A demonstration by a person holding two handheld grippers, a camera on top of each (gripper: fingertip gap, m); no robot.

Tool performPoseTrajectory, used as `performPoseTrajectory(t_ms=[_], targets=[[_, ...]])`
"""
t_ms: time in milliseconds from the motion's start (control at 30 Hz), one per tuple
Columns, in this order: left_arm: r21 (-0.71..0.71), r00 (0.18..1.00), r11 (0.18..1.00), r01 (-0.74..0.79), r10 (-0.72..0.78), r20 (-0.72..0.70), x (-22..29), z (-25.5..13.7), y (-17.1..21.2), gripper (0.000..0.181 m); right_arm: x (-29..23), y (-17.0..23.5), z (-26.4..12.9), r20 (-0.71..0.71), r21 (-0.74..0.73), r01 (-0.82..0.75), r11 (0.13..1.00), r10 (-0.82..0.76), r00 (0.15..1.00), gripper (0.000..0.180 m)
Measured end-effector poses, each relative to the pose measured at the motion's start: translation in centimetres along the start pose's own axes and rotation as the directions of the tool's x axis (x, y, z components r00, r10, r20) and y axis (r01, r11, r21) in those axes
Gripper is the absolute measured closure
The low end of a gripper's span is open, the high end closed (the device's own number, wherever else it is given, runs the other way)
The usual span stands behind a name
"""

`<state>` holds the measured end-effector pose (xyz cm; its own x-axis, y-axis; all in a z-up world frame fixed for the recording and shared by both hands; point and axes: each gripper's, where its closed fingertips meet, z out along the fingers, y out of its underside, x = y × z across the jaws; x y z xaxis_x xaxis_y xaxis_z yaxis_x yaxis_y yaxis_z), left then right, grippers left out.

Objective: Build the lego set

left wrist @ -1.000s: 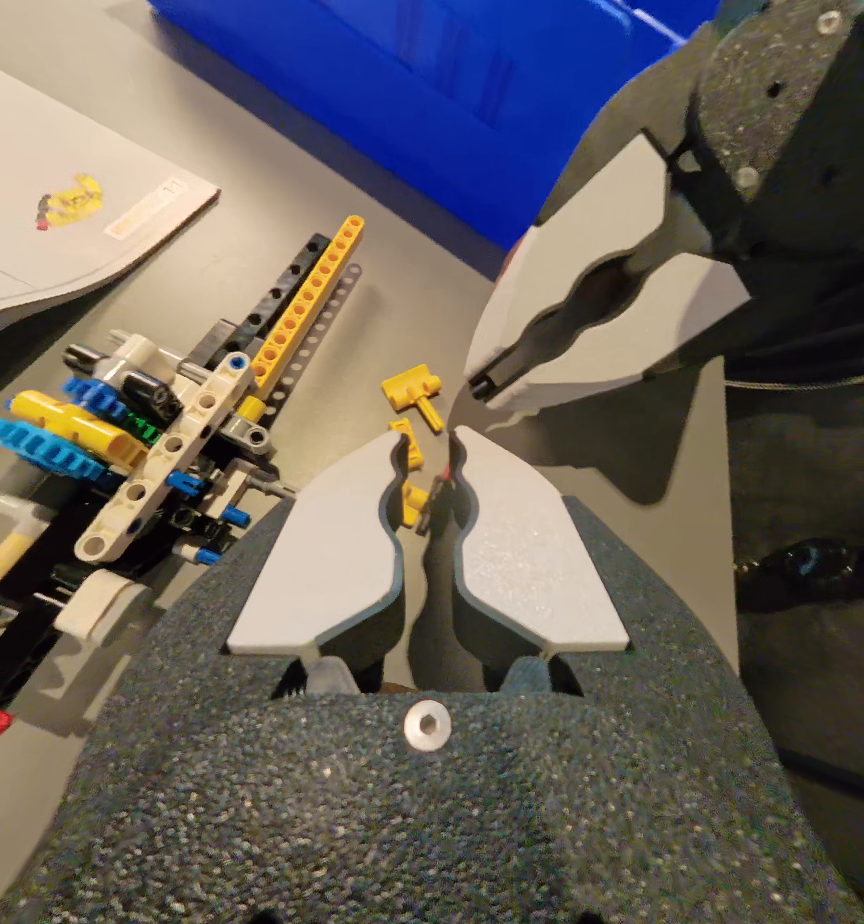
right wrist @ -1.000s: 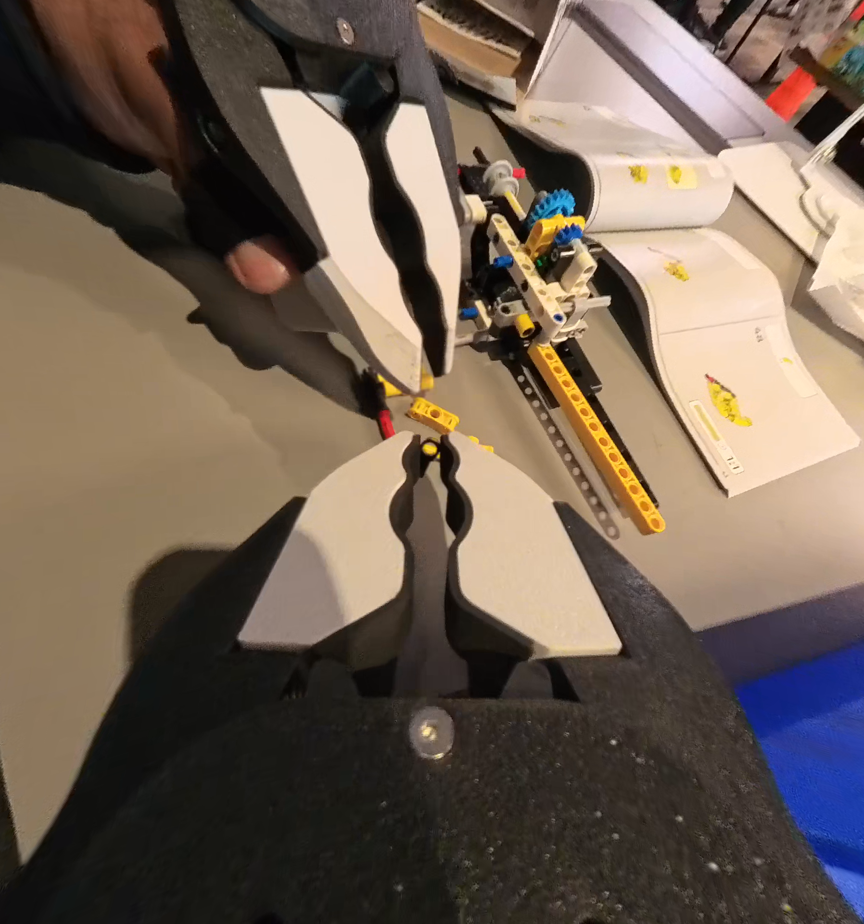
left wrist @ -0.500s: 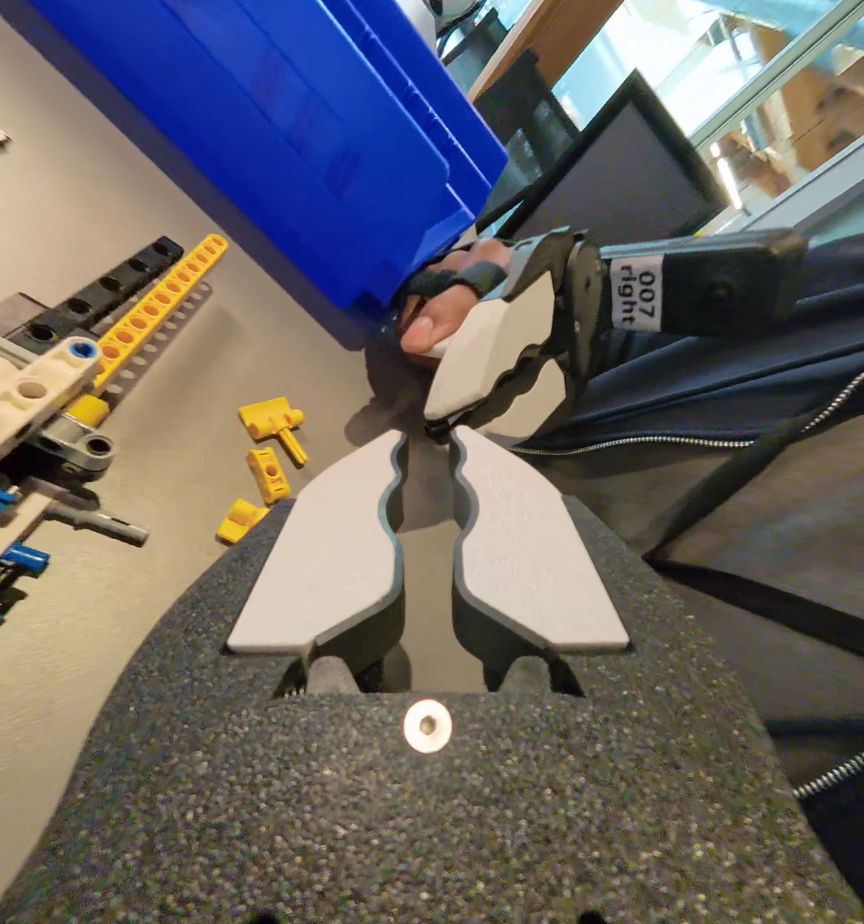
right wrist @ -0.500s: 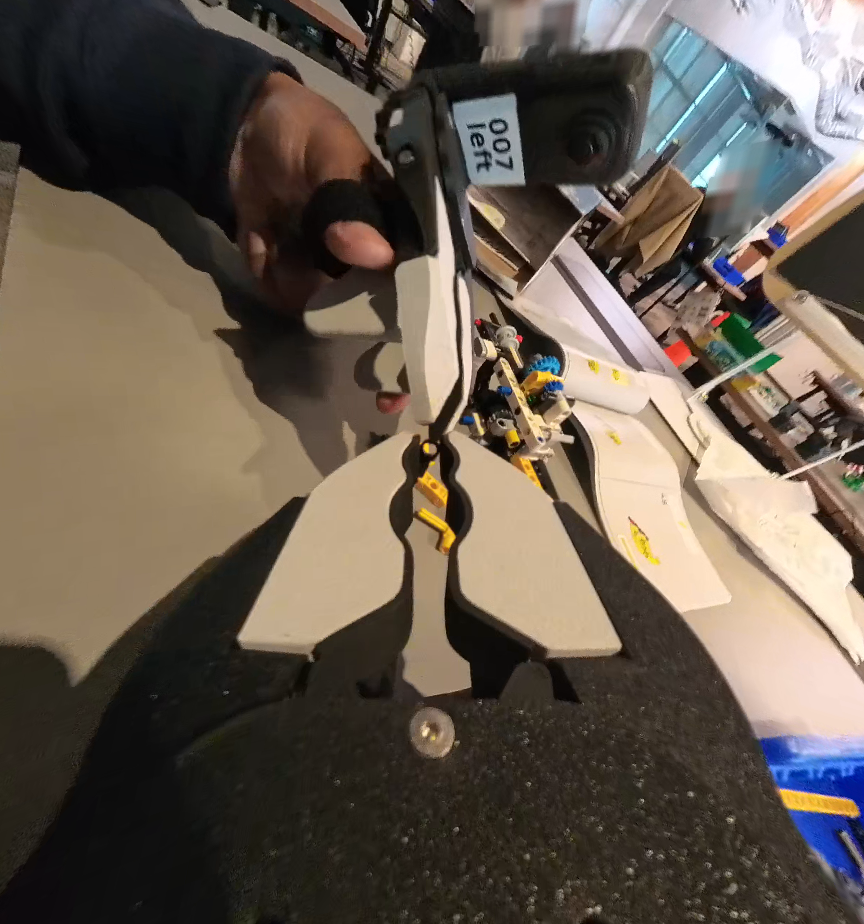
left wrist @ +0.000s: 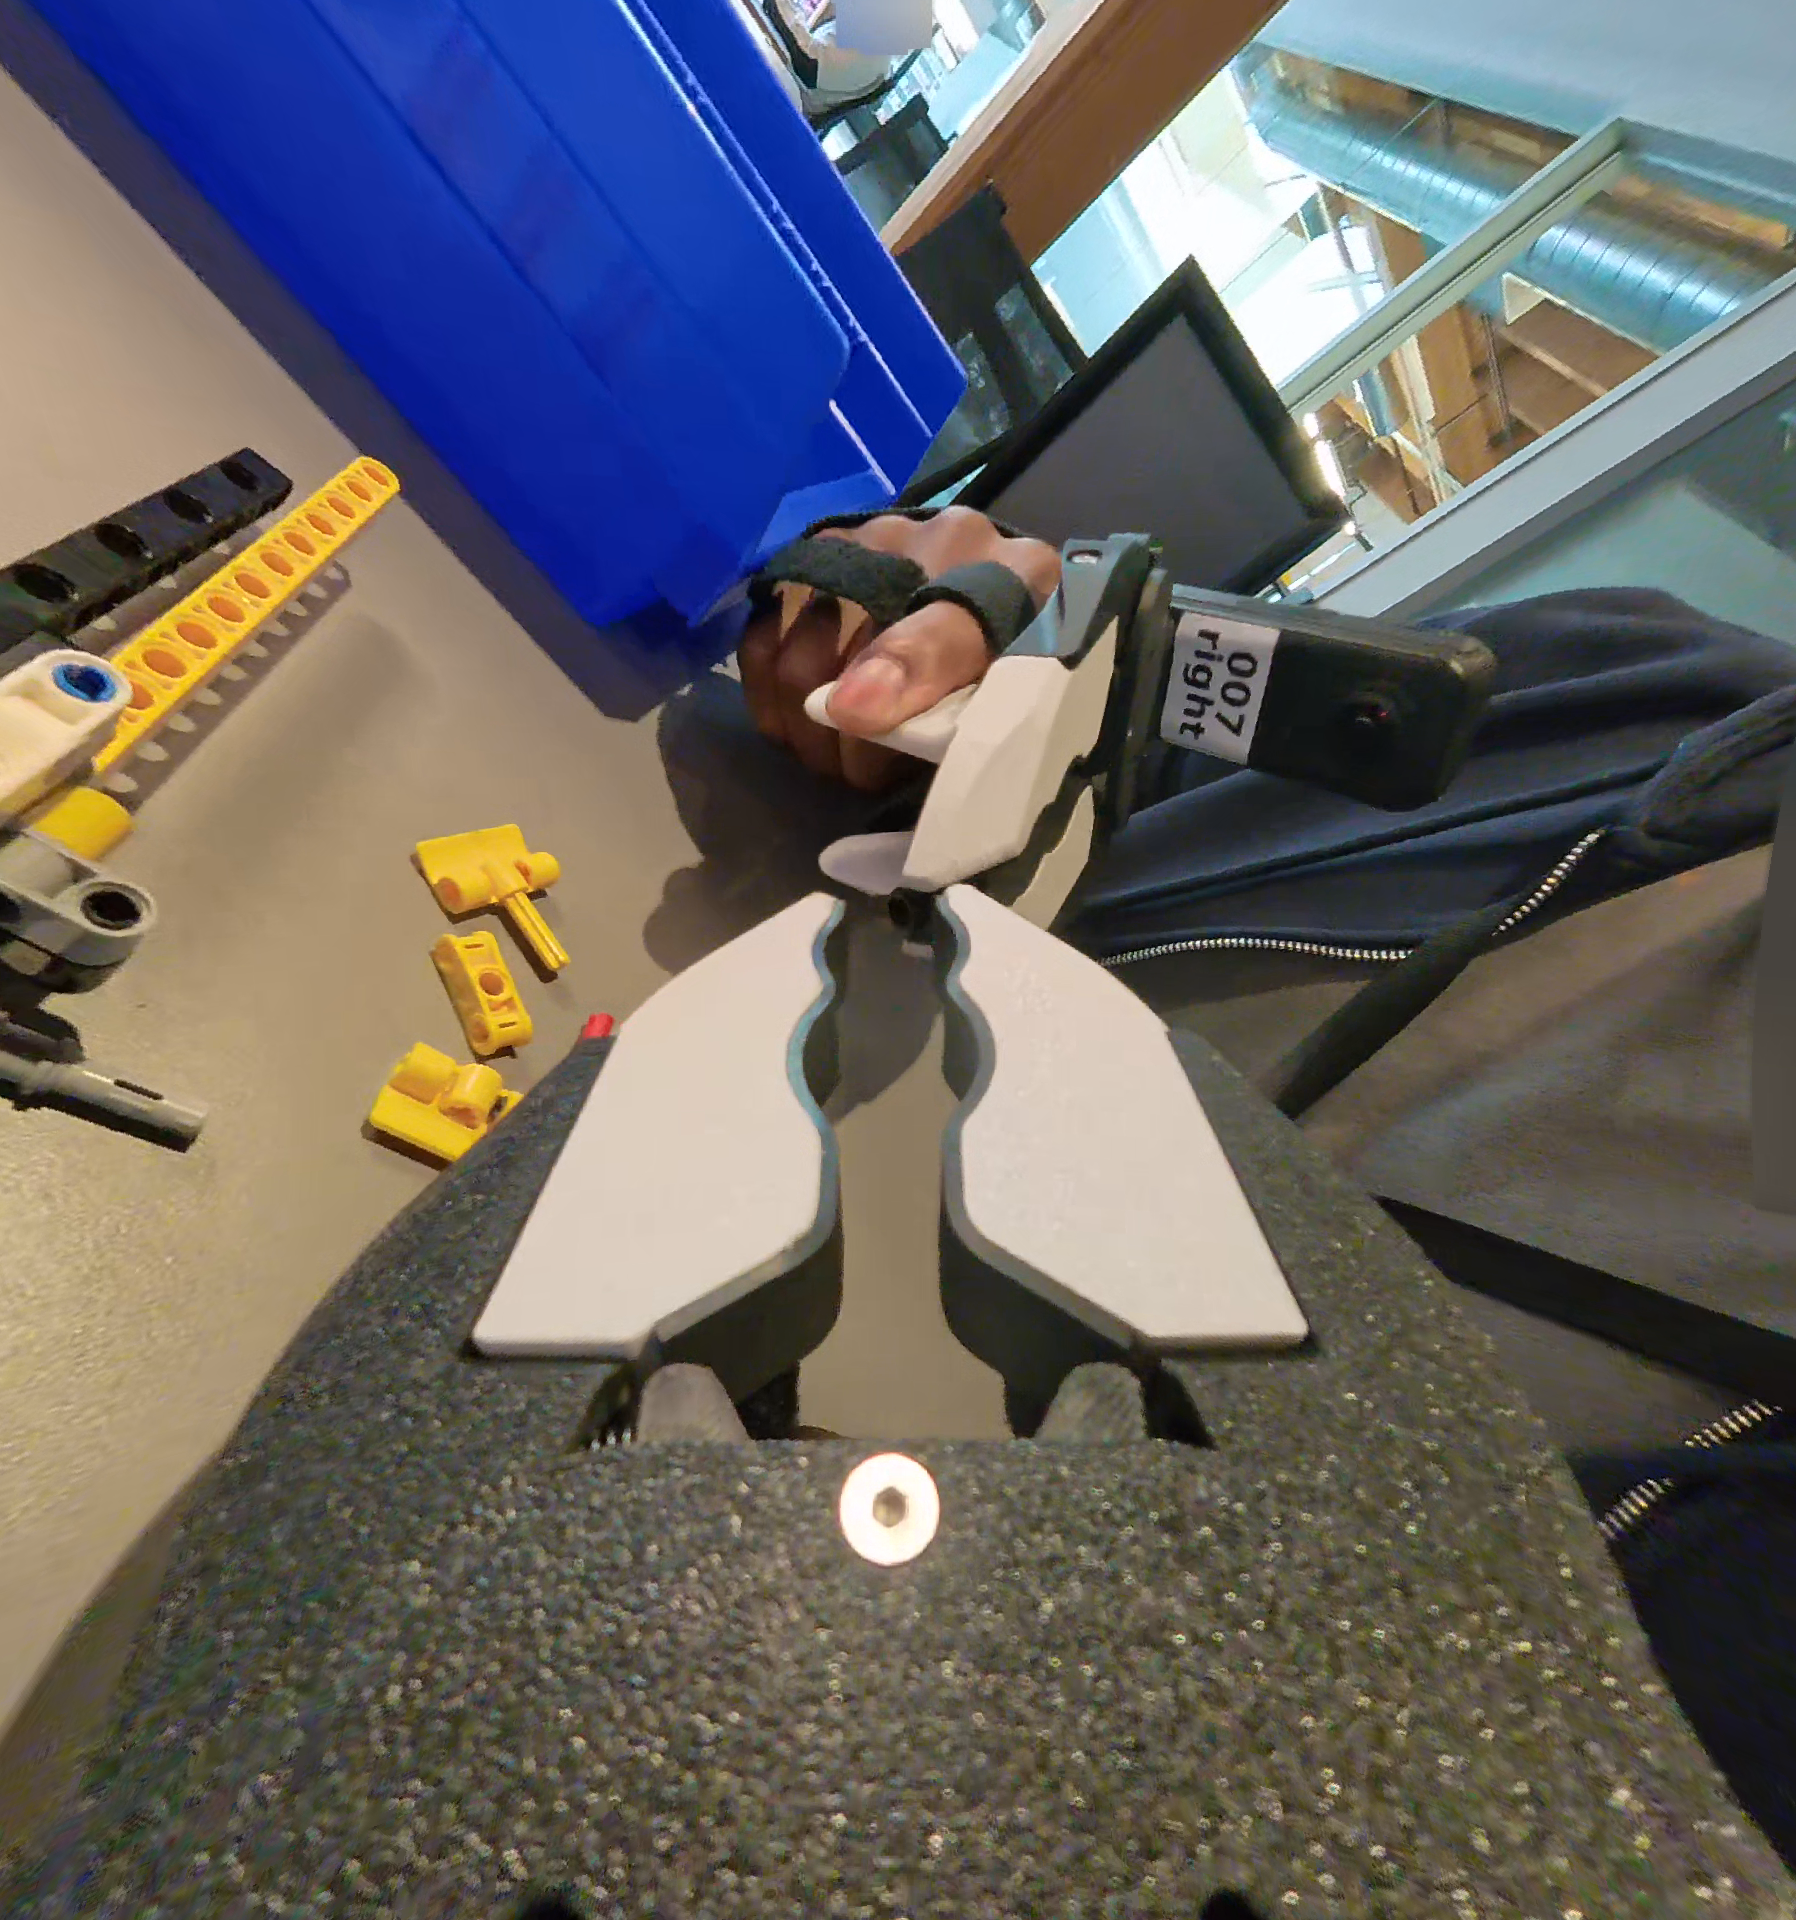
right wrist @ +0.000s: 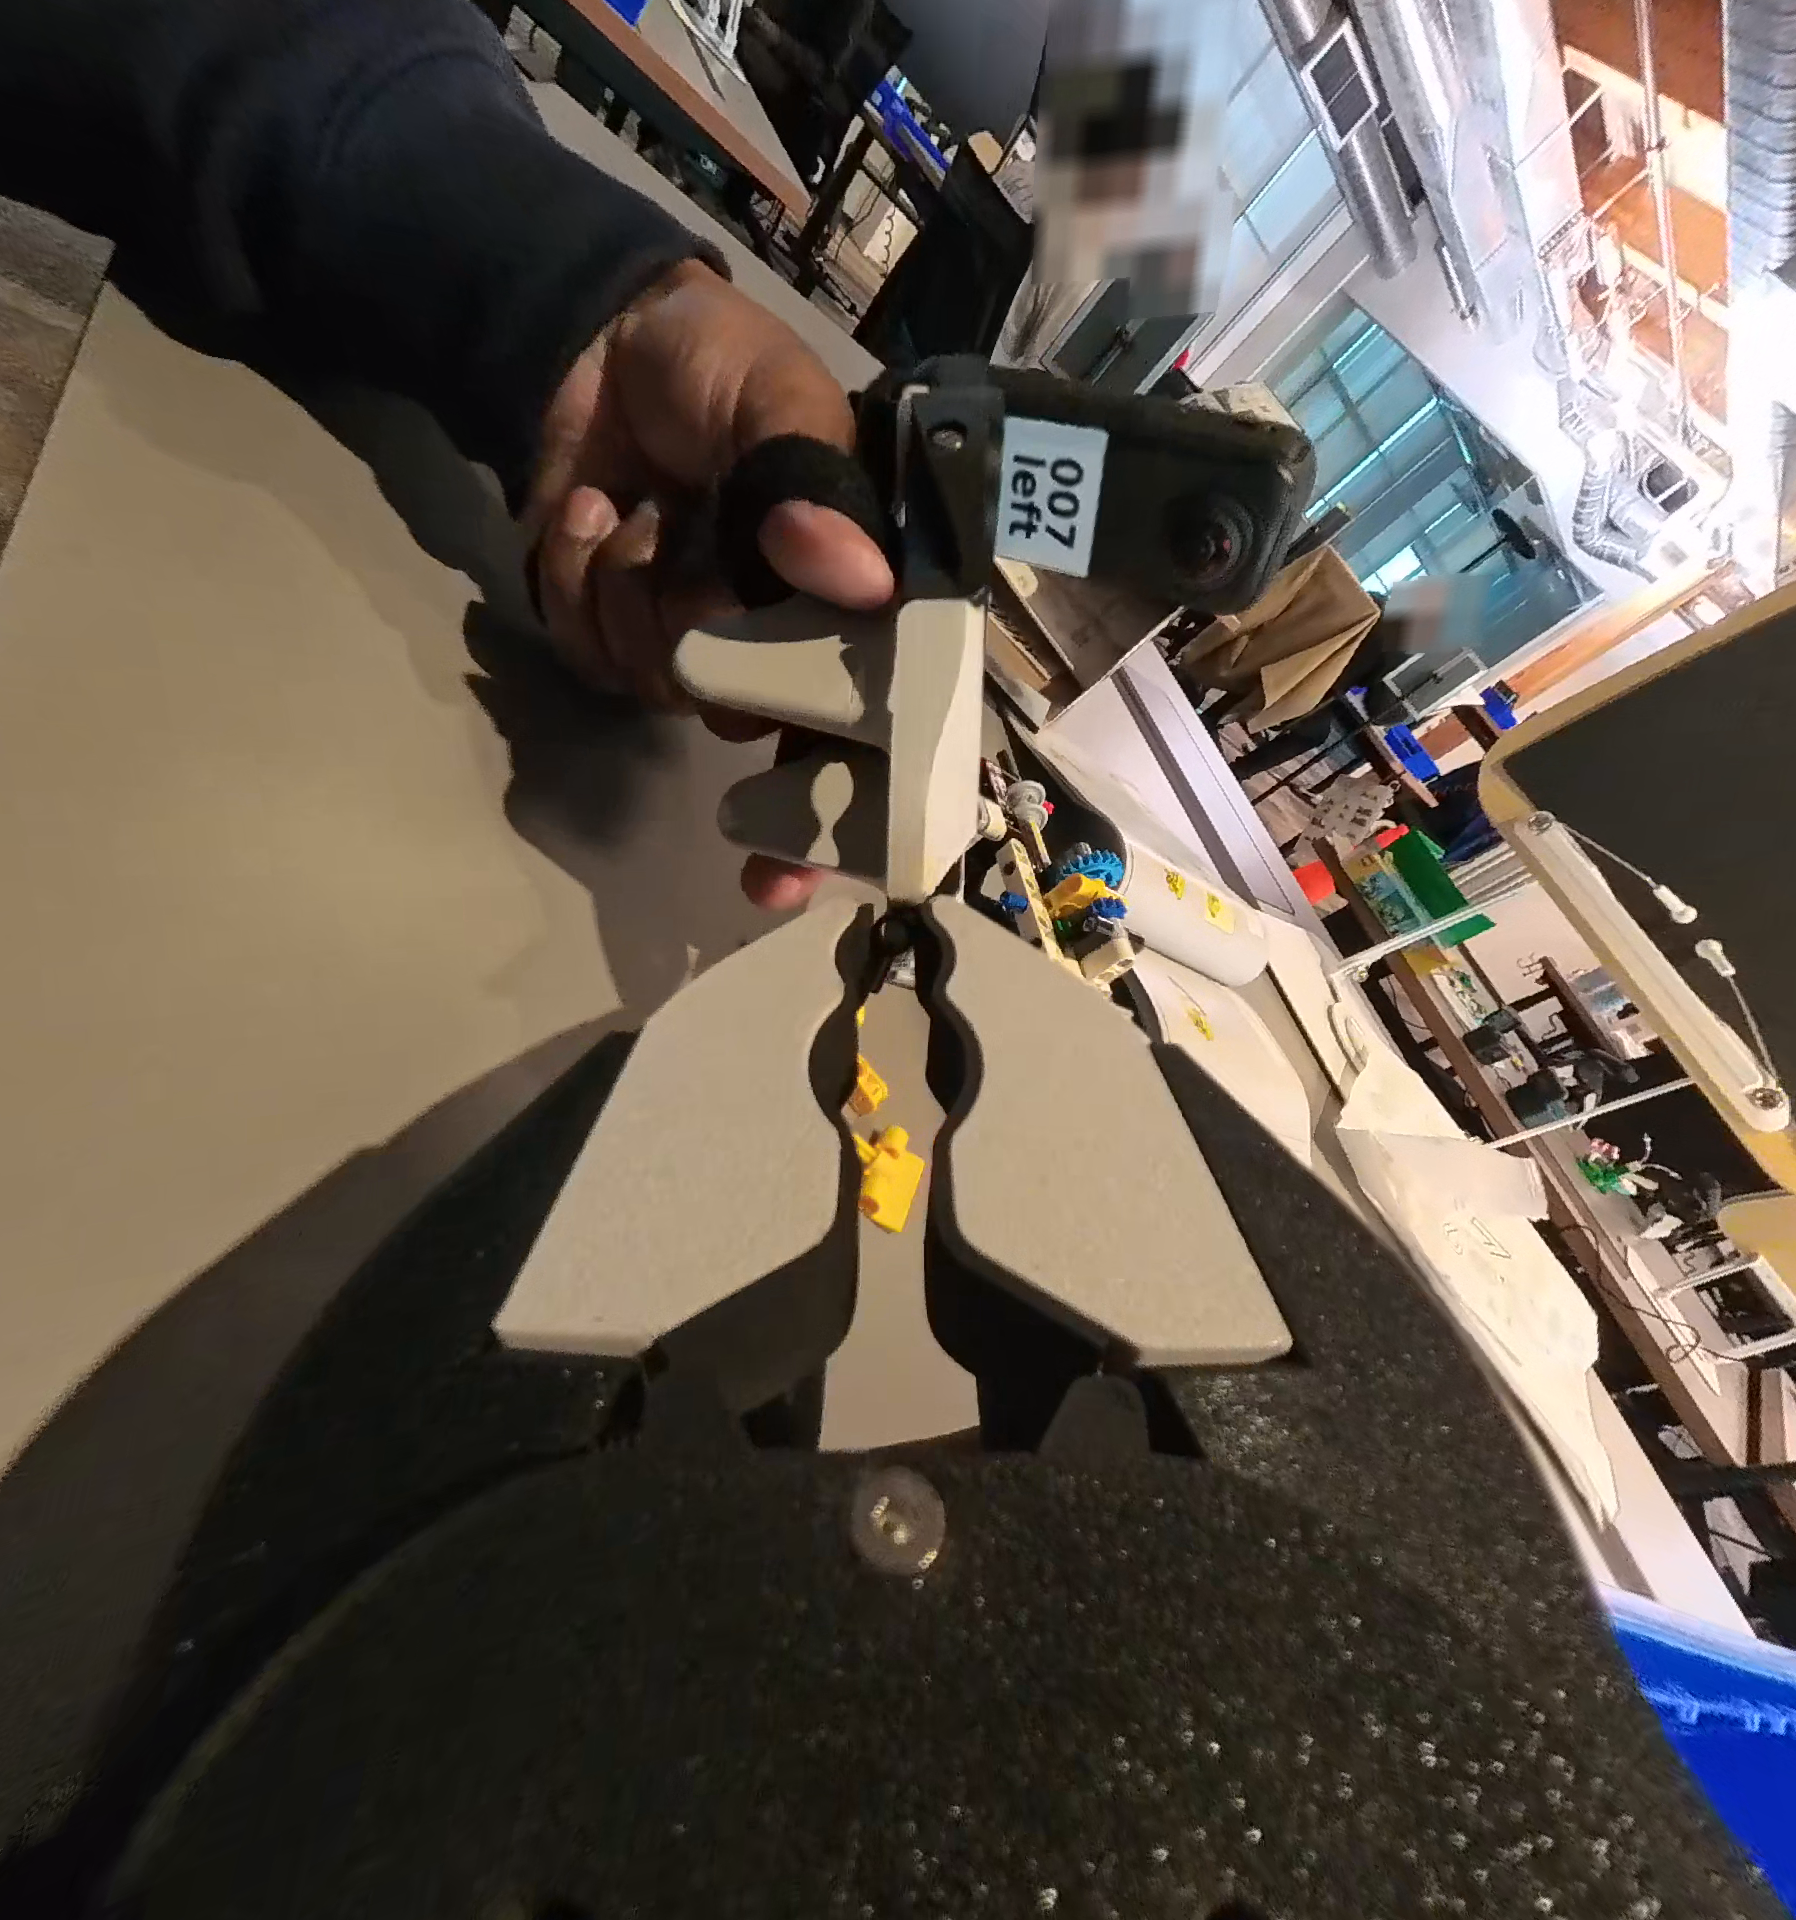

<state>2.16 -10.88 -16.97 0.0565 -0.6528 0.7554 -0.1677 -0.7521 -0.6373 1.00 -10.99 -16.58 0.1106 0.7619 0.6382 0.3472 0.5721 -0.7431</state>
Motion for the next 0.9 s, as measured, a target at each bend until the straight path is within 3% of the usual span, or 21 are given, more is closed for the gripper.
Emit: performPoseTrajectory(t_ms=[133,800,900], targets=[[-0.003,1.000,1.000,-0.010,0.010,-0.010,0.2,0.1,0.1,0.176,-0.1,0.3,0.1,0.002,-0.009,0.015,1.000,-0.015,1.000,0.172],[-0.019,0.991,0.994,-0.110,0.111,0.077,-0.3,0.4,0.4,0.180,-0.4,0.9,0.0,-0.003,-0.065,-0.032,0.997,0.032,0.999,0.172],[-0.047,0.979,0.992,-0.119,0.125,0.158,-1.4,0.1,0.7,0.181,-0.6,1.4,-0.2,0.010,-0.082,-0.002,0.997,0.003,1.000,0.172]])
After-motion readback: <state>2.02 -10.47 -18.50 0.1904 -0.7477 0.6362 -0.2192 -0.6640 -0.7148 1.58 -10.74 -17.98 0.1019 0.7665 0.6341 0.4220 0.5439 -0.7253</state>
